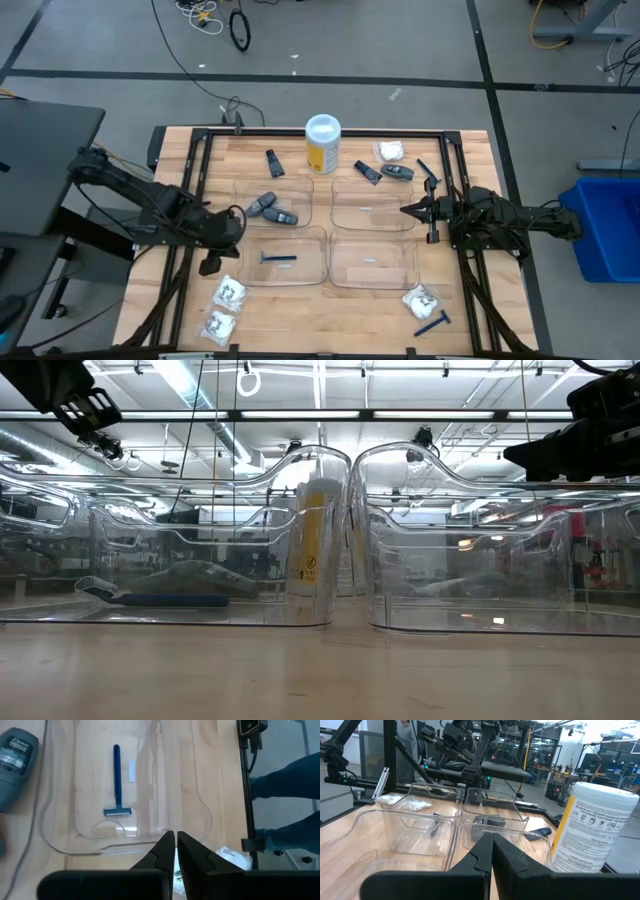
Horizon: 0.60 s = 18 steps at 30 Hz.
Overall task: Pick & Place Travel size toiletries
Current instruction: Put the transparent vanity pack into the top right transparent bin
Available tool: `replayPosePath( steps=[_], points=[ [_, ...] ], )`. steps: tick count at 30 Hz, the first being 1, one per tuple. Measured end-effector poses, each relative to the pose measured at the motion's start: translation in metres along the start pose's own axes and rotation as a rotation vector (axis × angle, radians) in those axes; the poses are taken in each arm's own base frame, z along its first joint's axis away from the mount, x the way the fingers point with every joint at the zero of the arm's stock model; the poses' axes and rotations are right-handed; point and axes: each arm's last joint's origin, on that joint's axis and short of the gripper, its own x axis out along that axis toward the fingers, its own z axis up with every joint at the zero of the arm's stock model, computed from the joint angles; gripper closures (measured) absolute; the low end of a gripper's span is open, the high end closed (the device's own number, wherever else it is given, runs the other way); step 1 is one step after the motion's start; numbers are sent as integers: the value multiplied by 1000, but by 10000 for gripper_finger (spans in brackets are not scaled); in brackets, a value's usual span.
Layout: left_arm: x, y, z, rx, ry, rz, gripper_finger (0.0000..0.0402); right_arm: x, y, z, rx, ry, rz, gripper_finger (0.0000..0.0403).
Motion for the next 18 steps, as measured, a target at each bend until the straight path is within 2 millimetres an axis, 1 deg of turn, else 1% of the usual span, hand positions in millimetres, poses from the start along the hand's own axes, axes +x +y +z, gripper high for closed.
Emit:
replayPosePath(
  steps=[8,18],
  points=[
    [1,-13,-10,-42,11,1,391,0,0,0,0,0,0,390],
    [6,-26,-22,-97,70,-15,390,0,0,0,0,0,0,390]
  ],
)
